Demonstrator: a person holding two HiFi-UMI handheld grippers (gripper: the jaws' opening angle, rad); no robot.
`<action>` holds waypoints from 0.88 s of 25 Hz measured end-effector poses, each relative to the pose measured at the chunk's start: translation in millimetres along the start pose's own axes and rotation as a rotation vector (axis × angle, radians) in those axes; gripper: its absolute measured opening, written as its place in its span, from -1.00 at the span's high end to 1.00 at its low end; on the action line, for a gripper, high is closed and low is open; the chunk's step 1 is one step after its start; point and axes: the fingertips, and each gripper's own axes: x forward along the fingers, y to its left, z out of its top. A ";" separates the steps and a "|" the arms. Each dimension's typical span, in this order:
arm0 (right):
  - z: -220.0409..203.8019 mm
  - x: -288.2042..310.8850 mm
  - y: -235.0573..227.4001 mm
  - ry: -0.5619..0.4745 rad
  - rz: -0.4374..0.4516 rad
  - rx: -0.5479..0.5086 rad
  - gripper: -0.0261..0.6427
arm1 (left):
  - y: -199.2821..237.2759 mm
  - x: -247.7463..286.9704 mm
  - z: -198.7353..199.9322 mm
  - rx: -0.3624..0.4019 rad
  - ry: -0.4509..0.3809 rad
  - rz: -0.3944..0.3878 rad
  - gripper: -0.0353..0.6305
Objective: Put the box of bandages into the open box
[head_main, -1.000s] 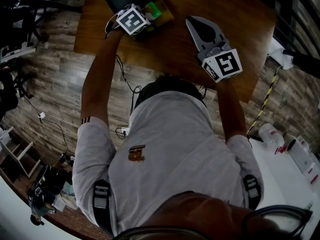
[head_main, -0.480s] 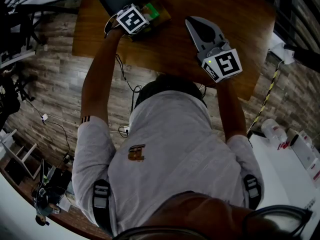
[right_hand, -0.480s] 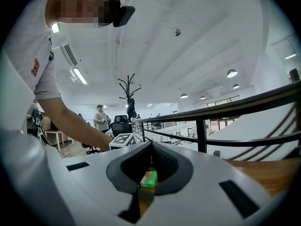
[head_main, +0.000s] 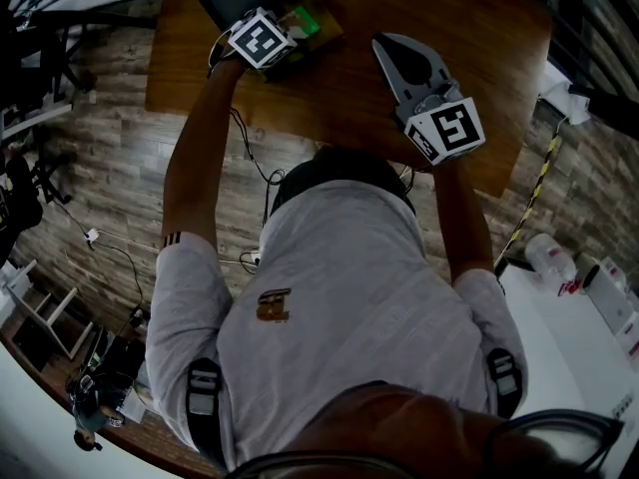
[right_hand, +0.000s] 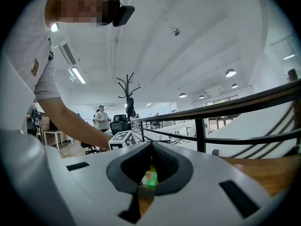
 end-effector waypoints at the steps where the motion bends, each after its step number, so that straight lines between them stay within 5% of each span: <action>1: 0.6 -0.3 3.6 0.000 -0.001 -0.001 0.83 | 0.6 -4.5 0.0 0.000 -0.012 0.011 -0.17; 15: 22.9 -2.0 49.3 -0.023 0.022 -0.039 0.83 | -39.5 -110.7 29.2 -0.070 -0.423 0.128 -0.15; 22: 34.6 -8.5 77.2 -0.038 0.044 -0.064 0.83 | -68.9 -156.5 29.3 -0.093 -0.606 0.191 0.14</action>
